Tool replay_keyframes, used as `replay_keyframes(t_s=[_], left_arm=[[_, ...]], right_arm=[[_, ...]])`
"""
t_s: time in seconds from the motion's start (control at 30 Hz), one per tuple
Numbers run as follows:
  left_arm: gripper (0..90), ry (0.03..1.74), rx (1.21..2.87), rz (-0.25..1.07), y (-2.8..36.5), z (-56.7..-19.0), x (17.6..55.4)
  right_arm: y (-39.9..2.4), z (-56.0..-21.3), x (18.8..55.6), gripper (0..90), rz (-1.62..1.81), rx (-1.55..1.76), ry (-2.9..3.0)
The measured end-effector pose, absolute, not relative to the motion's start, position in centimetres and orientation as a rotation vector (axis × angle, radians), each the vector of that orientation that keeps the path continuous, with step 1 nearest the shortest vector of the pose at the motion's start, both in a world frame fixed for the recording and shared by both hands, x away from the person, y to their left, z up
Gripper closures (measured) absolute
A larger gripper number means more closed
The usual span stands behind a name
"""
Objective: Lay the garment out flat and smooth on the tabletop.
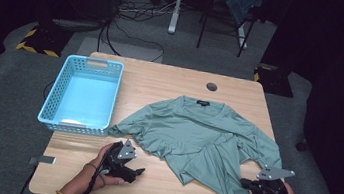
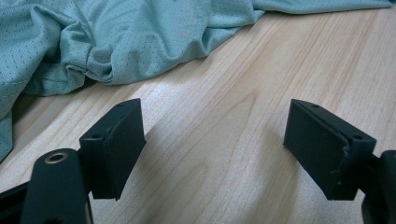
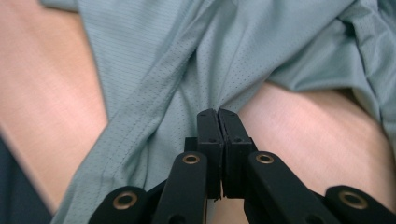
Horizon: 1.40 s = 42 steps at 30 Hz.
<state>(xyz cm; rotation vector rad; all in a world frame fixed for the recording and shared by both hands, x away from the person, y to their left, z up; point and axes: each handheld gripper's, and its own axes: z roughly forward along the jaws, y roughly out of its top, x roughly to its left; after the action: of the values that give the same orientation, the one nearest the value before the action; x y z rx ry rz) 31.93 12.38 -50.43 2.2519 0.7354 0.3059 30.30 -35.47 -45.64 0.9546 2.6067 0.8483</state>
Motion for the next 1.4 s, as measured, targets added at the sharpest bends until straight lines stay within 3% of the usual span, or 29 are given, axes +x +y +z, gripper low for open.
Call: replay_keyframes(t_s=[0.63, 0.73, 0.83, 1.0, 1.4], left_arm=[[18.0, 0.716, 2.270, 0.293, 12.0, -50.4, 32.6], [18.0, 0.718, 2.265, 0.295, 12.0, -50.4, 32.5], [18.0, 0.720, 2.264, 0.294, 12.0, -50.4, 32.5], [18.0, 0.720, 2.262, 0.295, 12.0, -50.4, 32.5], [18.0, 0.720, 2.262, 0.298, 12.0, -50.4, 32.4]], right_arm=[[-37.9, -46.7, 23.1, 88.1, 0.793, 1.014, 2.676], [-38.2, -46.8, 22.4, 85.9, 0.767, 1.009, 2.711], [-38.3, -46.5, 22.3, 77.7, 0.750, 0.997, 2.715], [-37.6, -45.5, 24.3, 57.6, 0.830, 1.000, 2.598], [-36.3, -46.9, 33.8, 48.6, 0.845, 1.228, 2.404]])
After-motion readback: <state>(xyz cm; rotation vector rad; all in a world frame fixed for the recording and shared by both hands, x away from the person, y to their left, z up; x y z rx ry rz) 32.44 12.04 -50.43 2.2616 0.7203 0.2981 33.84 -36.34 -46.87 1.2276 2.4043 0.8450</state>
